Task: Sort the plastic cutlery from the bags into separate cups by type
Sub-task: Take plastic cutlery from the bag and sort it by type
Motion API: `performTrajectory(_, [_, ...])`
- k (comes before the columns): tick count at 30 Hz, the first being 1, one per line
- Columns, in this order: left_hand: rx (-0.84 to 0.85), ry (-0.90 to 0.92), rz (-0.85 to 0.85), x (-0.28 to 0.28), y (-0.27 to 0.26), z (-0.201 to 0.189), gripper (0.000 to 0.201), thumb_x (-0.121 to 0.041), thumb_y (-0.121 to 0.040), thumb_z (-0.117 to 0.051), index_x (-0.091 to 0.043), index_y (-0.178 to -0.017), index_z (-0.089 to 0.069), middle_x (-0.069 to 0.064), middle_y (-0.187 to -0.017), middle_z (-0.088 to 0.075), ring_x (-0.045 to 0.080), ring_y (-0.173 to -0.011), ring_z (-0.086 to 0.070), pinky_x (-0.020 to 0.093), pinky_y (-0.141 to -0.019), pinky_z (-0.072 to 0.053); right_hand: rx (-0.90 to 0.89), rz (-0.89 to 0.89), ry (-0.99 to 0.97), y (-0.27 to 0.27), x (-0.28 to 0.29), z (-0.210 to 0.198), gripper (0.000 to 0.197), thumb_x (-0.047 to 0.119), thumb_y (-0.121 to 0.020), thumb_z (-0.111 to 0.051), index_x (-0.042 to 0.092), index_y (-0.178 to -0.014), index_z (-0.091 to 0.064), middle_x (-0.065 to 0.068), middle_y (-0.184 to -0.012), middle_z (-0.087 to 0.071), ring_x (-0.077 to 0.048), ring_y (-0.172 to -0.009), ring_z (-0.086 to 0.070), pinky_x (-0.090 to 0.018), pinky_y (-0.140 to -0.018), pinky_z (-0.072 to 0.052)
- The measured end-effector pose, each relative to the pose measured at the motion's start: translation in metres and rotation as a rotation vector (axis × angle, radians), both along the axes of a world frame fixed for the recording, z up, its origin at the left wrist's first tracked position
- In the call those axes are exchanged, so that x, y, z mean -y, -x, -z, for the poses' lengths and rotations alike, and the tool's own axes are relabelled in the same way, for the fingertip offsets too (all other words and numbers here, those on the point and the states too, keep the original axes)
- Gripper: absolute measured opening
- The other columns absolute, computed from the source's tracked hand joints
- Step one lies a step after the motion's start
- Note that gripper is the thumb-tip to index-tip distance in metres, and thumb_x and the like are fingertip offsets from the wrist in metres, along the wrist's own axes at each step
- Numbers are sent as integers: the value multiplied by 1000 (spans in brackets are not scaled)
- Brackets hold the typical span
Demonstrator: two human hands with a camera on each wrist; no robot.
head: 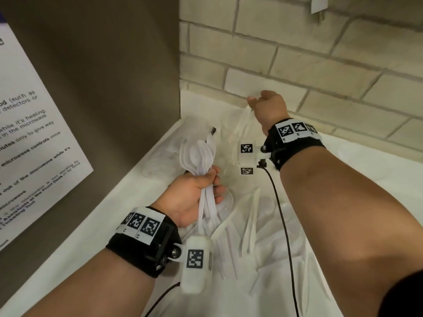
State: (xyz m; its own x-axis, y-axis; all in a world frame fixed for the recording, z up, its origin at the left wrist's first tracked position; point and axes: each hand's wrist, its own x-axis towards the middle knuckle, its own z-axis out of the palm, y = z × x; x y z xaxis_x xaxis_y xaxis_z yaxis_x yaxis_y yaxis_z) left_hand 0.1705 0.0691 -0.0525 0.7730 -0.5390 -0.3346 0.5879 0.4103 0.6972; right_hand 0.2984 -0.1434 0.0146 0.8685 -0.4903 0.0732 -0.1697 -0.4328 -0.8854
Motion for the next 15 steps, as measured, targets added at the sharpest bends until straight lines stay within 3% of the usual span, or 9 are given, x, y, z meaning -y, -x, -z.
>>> performTrajectory(4, [68, -23, 40, -2, 7, -5, 12, -13, -95, -49, -13, -91, -61, 1, -71, -52, 15, -62, -53, 32, -70, -44, 97, -27, 52, 34, -6, -21, 41, 20, -92, -61, 11, -131, -55, -6, -135, -56, -17, -122, -53, -32, -106, -42])
performTrajectory(6, [95, -23, 80, -2, 11, -9, 12, -14, -94, -49, -13, -97, -60, 0, -71, -52, 15, -63, -51, 33, -69, -44, 142, -87, 11, 61, -18, -31, 27, 15, -91, -62, 12, -117, -65, -1, -115, -66, -11, -105, -60, -25, -94, -47])
performTrajectory(10, [152, -52, 119, 0, 22, -15, 15, -14, -96, -48, -14, -102, -61, -1, -70, -49, 12, -61, -46, 29, -62, -40, 191, -250, -52, 129, -43, -37, 9, 10, -88, -64, 18, -89, -70, 5, -84, -67, -8, -73, -60, -22, -67, -51])
performTrajectory(12, [178, -85, 102, 4, 27, -16, 11, -14, -95, -51, -15, -99, -62, -1, -71, -49, 11, -60, -46, 28, -62, -41, 177, -265, -5, 160, -52, -36, 5, 19, -85, -71, 19, -80, -70, 7, -70, -65, -3, -56, -54, -18, -54, -45])
performTrajectory(15, [243, -165, 96, 12, 36, -16, 7, -20, -94, -56, -15, -90, -59, 0, -70, -47, 10, -60, -47, 27, -61, -46, 13, -241, 87, 184, -61, -25, 30, 46, -71, -79, 19, -83, -72, 10, -64, -64, 2, -48, -54, -14, -50, -41])
